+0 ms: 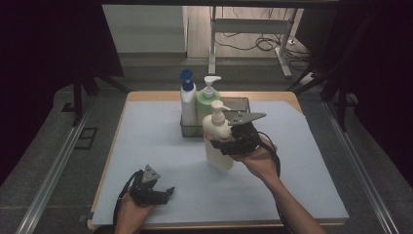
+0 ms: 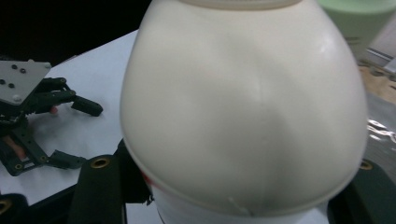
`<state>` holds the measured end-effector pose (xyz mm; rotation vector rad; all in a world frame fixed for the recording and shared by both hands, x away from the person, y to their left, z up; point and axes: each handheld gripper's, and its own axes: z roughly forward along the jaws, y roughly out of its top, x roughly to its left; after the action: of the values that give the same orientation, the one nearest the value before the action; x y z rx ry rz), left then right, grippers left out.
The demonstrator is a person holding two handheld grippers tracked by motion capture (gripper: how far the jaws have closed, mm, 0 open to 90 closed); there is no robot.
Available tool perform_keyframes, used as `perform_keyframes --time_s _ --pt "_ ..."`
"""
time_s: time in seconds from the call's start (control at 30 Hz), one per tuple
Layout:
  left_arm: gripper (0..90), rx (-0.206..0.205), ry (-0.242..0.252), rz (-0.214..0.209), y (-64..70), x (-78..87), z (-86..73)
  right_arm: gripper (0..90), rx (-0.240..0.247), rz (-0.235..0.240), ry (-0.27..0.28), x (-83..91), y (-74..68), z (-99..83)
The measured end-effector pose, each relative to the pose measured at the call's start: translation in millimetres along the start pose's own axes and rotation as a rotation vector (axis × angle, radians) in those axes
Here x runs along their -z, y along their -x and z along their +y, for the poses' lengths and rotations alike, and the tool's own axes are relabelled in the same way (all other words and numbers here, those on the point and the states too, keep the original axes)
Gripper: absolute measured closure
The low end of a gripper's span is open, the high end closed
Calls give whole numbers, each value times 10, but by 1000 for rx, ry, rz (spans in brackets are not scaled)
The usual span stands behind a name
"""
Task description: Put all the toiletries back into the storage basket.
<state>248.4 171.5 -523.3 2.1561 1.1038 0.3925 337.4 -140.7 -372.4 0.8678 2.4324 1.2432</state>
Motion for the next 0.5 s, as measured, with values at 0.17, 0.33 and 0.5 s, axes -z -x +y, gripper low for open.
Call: perform_keyframes --time_s 0.17,0.33,0.5 --pt "123 0 0 0 0 0 0 369 -14 -36 5 125 94 2" --pt "123 0 0 0 0 0 0 370 -32 -61 14 237 190 11" --pt "123 0 0 0 0 0 0 370 -50 -99 21 323 289 26"
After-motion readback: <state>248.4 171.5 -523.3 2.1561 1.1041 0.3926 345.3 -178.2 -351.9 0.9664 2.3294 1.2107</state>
